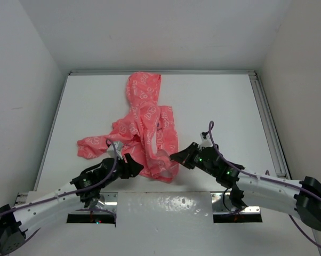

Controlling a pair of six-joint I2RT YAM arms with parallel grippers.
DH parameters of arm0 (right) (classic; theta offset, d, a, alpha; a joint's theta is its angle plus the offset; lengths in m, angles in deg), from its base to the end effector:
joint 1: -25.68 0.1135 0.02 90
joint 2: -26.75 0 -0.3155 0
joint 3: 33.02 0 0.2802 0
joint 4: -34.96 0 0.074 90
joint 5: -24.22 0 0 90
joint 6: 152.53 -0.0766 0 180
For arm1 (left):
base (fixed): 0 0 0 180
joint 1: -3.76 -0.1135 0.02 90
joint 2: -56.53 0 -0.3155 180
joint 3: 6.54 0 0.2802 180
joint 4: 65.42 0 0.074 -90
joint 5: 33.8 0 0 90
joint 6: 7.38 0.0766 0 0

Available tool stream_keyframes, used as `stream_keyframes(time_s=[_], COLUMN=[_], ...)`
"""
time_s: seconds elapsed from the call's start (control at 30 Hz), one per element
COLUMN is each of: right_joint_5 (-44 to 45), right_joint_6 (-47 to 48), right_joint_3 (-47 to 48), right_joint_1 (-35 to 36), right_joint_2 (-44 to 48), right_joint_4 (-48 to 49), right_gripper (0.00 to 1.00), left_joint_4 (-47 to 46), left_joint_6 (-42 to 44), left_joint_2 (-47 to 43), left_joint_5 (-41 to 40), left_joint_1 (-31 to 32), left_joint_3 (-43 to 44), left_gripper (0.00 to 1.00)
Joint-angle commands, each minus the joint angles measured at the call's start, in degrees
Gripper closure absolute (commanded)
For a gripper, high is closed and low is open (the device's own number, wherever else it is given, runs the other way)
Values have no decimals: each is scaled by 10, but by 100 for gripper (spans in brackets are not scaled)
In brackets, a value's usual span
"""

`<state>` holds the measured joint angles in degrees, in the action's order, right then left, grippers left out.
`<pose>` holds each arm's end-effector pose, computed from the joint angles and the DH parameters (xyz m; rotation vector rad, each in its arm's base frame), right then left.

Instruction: Zip up the jacket

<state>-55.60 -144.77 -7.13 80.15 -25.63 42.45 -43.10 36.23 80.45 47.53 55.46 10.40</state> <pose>0.1385 0.1707 0.1898 0.6557 2.0771 1.3697 0.0960 -0.1029 0.1341 0.0044 2.2000 -0.8627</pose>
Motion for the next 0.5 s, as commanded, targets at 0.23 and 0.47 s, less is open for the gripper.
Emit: stream_keyframes(time_s=[0.23,0.47], right_joint_5=[-100,-136], right_joint_6=[53,20], right_joint_3=[-6,5], right_joint_1=[10,12], right_joint_2=[-15,-104], right_joint_4=[-4,65], right_gripper=[100,100], left_joint_4=[-134,-202], left_joint_6=[16,95], left_joint_2=[335,689], left_joint_5=[-71,-5], left_joint_1=[-193,-230], left_joint_3=[134,384], left_gripper=[47,50])
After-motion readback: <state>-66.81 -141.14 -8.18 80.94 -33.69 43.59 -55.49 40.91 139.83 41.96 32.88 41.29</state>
